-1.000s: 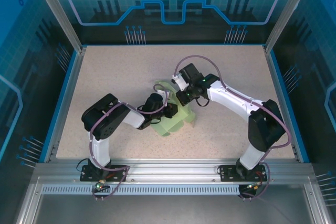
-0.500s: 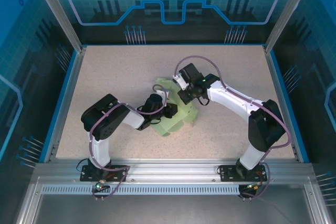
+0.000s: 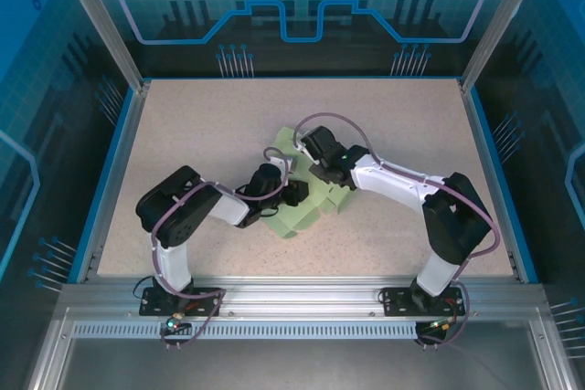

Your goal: Fold the paper box

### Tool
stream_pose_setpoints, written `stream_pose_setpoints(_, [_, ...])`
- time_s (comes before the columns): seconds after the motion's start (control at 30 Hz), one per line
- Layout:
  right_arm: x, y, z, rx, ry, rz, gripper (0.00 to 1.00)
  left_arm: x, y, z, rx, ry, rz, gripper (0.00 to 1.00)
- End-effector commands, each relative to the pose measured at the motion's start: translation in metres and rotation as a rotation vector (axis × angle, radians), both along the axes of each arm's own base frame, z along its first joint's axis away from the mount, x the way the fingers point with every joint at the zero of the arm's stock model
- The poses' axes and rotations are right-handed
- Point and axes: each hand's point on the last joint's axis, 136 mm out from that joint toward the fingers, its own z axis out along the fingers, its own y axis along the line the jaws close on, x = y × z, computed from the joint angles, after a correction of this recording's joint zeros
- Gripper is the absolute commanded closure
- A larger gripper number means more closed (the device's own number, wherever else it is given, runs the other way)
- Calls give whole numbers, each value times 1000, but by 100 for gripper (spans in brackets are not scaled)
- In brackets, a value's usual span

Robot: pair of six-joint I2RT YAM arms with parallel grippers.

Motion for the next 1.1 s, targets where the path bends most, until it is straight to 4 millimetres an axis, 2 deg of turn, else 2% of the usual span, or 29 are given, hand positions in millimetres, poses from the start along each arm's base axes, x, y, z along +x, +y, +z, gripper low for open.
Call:
stream_pose_setpoints(0.0, [9, -1, 25, -1, -130, 16, 93, -2, 13, 5, 5, 8, 40, 70])
stream_pose_setpoints(0.1, [7, 0, 23, 16, -112, 43, 93, -1, 19, 20, -9, -18, 51, 62])
stream_pose_setpoints(0.4, [-4, 3, 29, 183, -3, 129, 93, 0, 55, 69, -10, -100, 87, 50])
stream_pose_setpoints(0.77, [-14, 0, 29, 310, 145, 165, 94, 13, 86, 89, 104, -103, 94, 47])
stream_pose_setpoints(0.8, [-16, 0, 29, 317, 166, 172, 94, 12, 88, 90, 119, -112, 85, 44])
stream_pose_setpoints(0.93, [-20, 2, 30, 356, 230, 188, 95, 11, 88, 96, 180, -165, 27, 40])
stream_pose_setpoints(1.07, [-22, 6, 31, 390, 282, 205, 95, 4, 79, 101, 181, -199, -54, 39])
